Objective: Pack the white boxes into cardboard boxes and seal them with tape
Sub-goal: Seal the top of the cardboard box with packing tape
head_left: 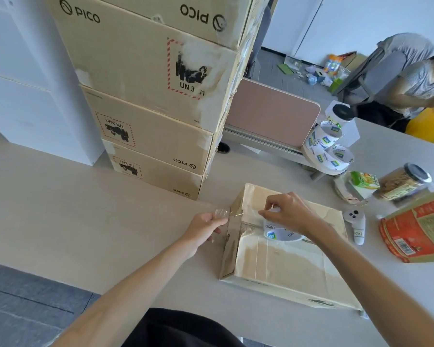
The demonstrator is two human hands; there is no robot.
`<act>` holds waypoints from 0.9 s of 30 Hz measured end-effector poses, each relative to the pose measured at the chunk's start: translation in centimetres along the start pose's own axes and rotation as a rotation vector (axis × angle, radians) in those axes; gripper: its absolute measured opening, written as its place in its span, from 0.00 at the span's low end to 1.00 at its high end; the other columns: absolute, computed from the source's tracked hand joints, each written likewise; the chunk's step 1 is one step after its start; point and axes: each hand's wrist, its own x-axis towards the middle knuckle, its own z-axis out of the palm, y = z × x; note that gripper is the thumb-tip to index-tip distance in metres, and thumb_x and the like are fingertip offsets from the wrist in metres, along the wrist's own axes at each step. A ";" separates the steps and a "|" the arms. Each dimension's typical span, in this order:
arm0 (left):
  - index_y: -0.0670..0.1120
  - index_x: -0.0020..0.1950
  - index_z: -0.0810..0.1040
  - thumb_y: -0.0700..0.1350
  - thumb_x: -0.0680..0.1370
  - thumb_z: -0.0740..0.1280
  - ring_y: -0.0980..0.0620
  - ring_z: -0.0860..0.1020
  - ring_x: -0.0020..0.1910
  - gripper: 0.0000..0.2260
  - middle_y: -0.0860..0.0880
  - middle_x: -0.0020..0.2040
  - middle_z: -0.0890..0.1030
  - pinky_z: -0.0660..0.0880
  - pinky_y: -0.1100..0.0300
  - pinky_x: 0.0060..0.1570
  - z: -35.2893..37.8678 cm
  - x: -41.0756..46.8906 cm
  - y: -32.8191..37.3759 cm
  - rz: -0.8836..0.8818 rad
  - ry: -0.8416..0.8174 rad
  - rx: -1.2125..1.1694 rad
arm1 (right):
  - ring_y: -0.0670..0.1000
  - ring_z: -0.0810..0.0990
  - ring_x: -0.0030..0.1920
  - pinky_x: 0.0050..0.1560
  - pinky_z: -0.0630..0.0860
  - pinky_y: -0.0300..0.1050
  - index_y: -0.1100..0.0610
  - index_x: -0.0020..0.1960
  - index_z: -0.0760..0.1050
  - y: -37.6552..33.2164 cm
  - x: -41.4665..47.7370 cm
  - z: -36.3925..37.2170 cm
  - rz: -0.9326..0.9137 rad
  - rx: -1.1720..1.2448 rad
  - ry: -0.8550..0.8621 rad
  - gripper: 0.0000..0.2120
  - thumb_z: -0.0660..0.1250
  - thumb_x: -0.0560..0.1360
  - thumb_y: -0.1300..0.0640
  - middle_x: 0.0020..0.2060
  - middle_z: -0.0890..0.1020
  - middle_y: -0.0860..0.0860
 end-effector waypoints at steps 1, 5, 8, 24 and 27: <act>0.46 0.41 0.80 0.48 0.75 0.71 0.56 0.78 0.39 0.07 0.51 0.40 0.80 0.73 0.57 0.38 0.0 0.0 0.0 0.009 0.003 0.001 | 0.51 0.77 0.39 0.43 0.75 0.47 0.48 0.35 0.75 -0.1 0.0 0.0 -0.004 -0.002 0.000 0.11 0.70 0.72 0.44 0.32 0.78 0.46; 0.46 0.40 0.78 0.47 0.76 0.70 0.57 0.77 0.38 0.07 0.49 0.41 0.79 0.70 0.64 0.32 -0.1 0.2 0.2 0.032 0.021 0.029 | 0.50 0.76 0.38 0.38 0.69 0.43 0.47 0.35 0.73 -0.7 0.1 0.0 -0.001 -0.042 -0.003 0.12 0.69 0.73 0.44 0.31 0.76 0.44; 0.46 0.41 0.79 0.47 0.76 0.70 0.58 0.77 0.38 0.07 0.50 0.40 0.79 0.70 0.67 0.29 -0.1 0.2 0.1 0.025 0.035 0.042 | 0.49 0.75 0.38 0.38 0.68 0.42 0.48 0.36 0.74 -1.3 0.3 0.1 -0.017 -0.084 -0.009 0.11 0.69 0.74 0.45 0.30 0.73 0.42; 0.46 0.41 0.78 0.47 0.76 0.70 0.58 0.76 0.36 0.07 0.51 0.38 0.78 0.67 0.69 0.26 -0.1 0.6 -0.6 -0.015 0.071 0.057 | 0.51 0.76 0.38 0.34 0.67 0.41 0.51 0.37 0.75 -2.5 0.8 0.0 -0.023 -0.130 -0.039 0.11 0.68 0.75 0.46 0.33 0.75 0.44; 0.46 0.40 0.77 0.47 0.76 0.70 0.58 0.77 0.36 0.07 0.51 0.40 0.79 0.67 0.70 0.26 0.1 0.8 -0.7 -0.013 0.060 0.054 | 0.51 0.77 0.38 0.37 0.72 0.44 0.49 0.34 0.73 -2.1 0.8 0.0 0.011 -0.114 -0.039 0.12 0.68 0.73 0.46 0.32 0.74 0.43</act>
